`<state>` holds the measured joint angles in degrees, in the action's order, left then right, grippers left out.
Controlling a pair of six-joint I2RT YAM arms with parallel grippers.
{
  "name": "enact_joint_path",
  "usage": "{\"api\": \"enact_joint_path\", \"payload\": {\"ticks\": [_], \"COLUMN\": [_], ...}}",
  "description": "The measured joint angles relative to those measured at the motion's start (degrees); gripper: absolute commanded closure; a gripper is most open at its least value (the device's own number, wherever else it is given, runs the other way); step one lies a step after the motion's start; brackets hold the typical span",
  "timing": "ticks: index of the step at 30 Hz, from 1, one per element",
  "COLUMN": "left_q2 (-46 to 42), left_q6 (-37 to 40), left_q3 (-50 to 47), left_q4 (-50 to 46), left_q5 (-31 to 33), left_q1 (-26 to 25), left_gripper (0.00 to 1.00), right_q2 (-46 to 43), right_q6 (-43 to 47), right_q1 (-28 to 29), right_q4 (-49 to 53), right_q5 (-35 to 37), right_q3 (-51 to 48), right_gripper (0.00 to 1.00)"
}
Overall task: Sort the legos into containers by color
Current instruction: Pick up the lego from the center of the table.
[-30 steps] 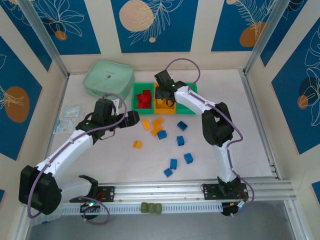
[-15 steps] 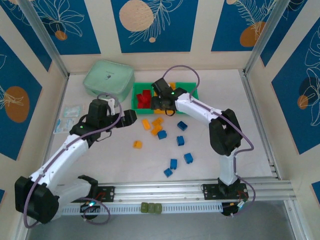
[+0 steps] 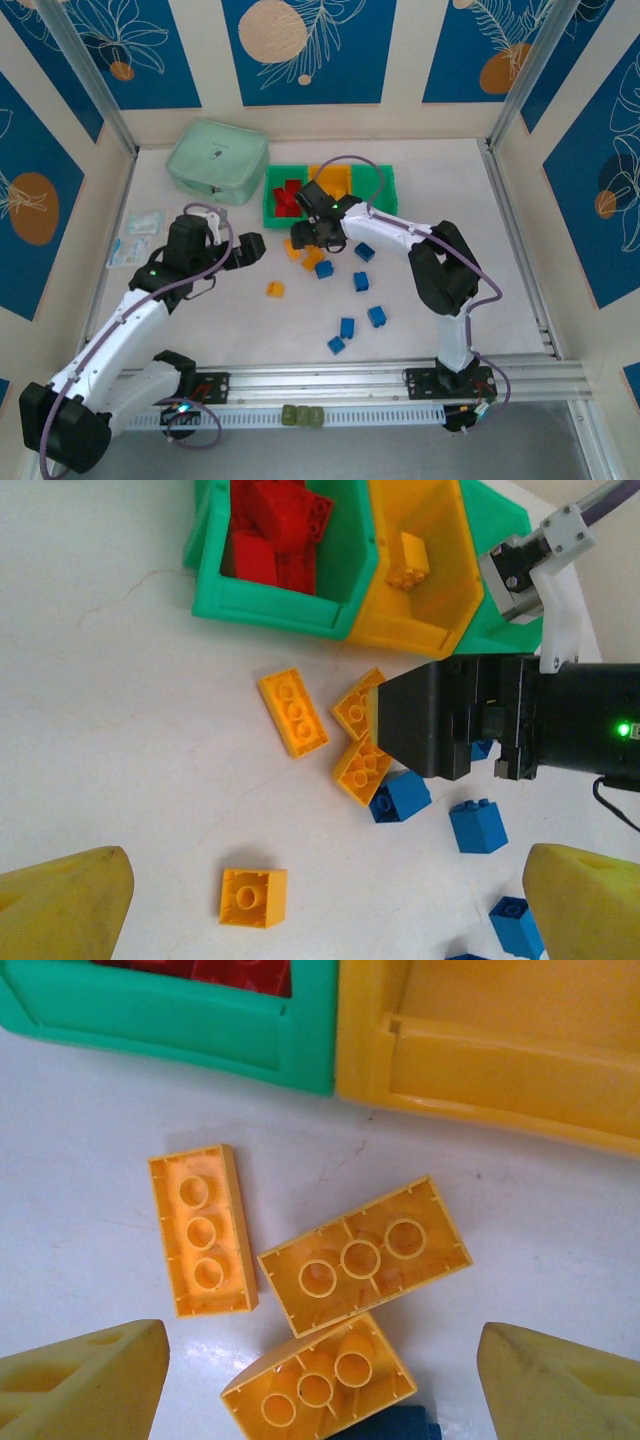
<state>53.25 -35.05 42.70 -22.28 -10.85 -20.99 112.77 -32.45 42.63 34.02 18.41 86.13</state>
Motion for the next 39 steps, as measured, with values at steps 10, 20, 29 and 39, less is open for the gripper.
{"api": "enact_joint_path", "payload": {"ticks": [10,20,29,39], "left_q2": [0.1,1.3,1.2,1.2], "left_q6": [-2.2,-2.2,-2.2,-2.2], "left_q3": [-2.1,-2.1,-2.1,-2.1], "left_q4": [0.2,0.4,0.4,0.4], "left_q5": [0.1,0.2,0.2,-1.6], "left_q1": [0.0,0.1,0.1,0.1], "left_gripper": [0.01,0.01,0.01,0.01], "right_q2": [6.2,8.5,9.6,7.0], "right_q6": [3.2,5.4,6.9,6.9], "right_q1": [-1.3,-2.7,-2.7,-2.1], "right_q4": [0.8,1.3,1.6,2.2], "right_q5": [-0.4,-0.5,-0.9,-2.1], "right_q3": [1.3,5.0,5.2,4.4], "right_gripper": [0.15,0.2,0.32,0.38]}}
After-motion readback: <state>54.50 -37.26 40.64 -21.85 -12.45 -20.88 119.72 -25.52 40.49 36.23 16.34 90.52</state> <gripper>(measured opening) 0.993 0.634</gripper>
